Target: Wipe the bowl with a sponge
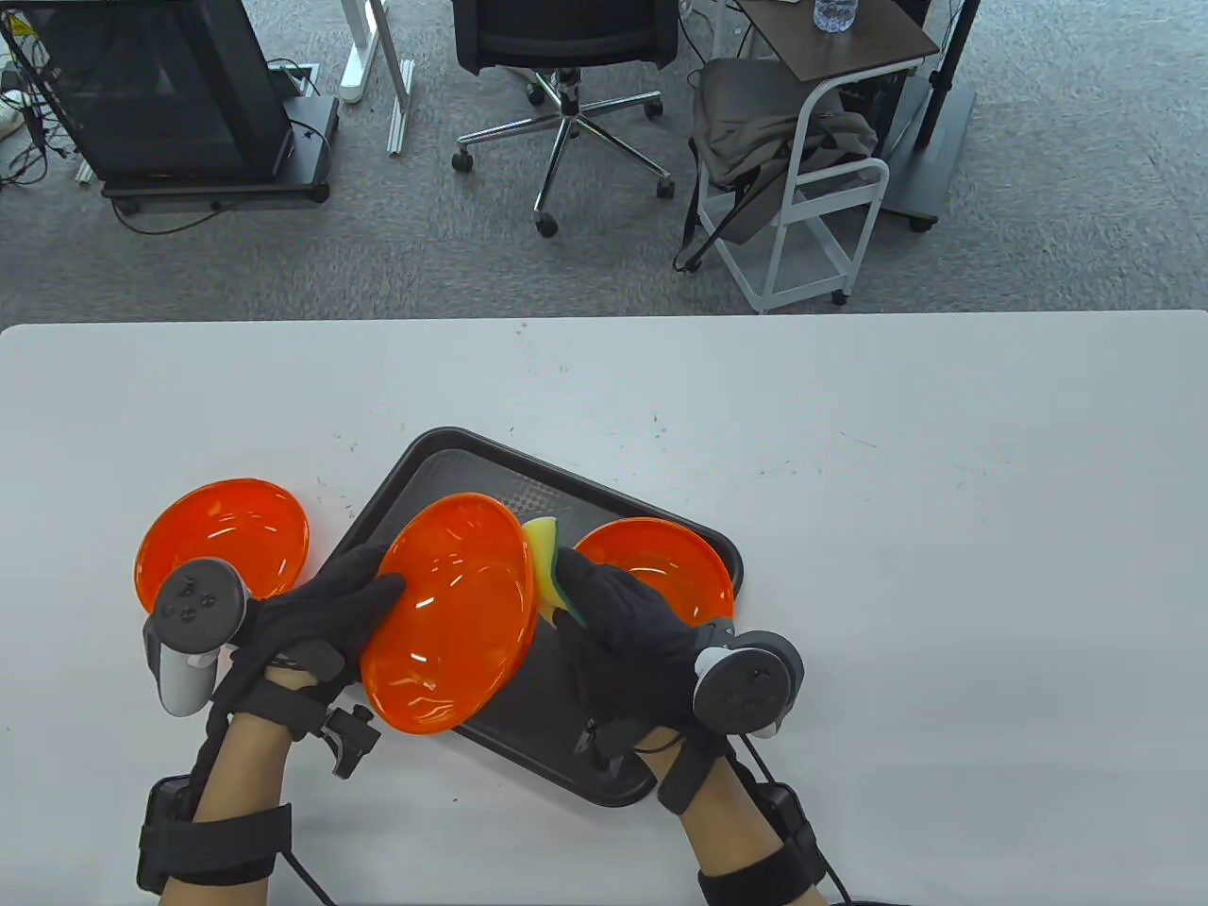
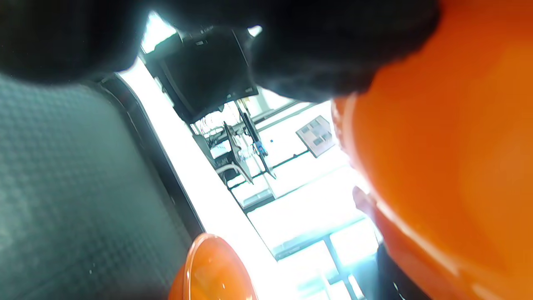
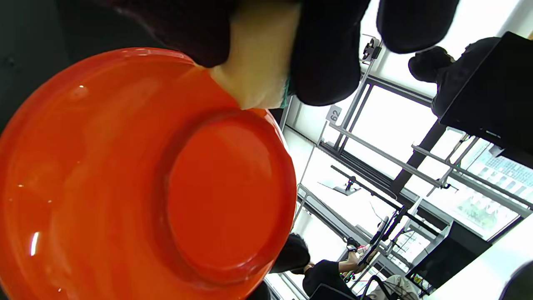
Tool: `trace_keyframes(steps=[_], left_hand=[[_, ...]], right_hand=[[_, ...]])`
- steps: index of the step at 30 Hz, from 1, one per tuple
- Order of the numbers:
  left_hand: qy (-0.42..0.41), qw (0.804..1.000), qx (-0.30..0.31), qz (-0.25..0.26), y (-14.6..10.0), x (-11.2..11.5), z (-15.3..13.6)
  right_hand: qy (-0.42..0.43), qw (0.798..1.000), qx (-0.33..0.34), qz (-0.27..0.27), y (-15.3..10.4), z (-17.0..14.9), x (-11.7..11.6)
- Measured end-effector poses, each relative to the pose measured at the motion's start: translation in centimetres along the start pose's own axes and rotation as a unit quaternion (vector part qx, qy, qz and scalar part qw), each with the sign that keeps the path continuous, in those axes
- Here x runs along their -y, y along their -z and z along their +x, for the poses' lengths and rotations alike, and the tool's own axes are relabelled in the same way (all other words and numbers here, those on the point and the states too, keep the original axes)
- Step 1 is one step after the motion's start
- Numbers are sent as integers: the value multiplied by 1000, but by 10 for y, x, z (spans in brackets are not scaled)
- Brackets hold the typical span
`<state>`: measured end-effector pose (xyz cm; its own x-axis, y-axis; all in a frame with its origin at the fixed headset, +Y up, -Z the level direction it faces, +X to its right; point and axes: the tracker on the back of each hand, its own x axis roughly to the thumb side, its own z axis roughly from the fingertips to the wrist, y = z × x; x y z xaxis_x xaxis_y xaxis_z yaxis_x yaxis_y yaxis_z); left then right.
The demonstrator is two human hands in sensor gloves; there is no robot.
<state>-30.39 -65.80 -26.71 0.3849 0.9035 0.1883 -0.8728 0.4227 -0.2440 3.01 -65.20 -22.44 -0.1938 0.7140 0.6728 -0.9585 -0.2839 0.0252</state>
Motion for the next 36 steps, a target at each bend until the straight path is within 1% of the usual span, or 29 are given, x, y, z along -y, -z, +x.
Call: trace_keyframes(steps=[4,8,11,15,18,23,26,28,31,36], left_hand=[[-21,998,29,-44,3,13,7],[-26,995,57,-76,7,28,13],[-27,994,73,-77,8,35,13],[-31,994,87,-63,8,40,16],[-35,994,92,-39,8,41,16],[-41,995,90,19,5,37,15],[-29,995,82,44,3,32,14],[-21,995,74,70,2,28,13],[29,989,62,132,-2,19,14],[55,981,39,181,-7,5,12]], right_hand=[[22,1000,-5,10,-1,-5,-3],[59,997,-20,42,-2,-9,-14],[105,992,-40,52,-2,-11,-19],[121,987,-56,85,-3,-15,-25],[133,983,-66,105,-4,-16,-32],[149,973,-75,162,-5,-15,-45],[154,970,-80,170,-5,-15,-50],[159,967,-84,179,-6,-15,-52],[184,960,-95,189,-7,-15,-57],[193,958,-96,190,-7,-15,-60]])
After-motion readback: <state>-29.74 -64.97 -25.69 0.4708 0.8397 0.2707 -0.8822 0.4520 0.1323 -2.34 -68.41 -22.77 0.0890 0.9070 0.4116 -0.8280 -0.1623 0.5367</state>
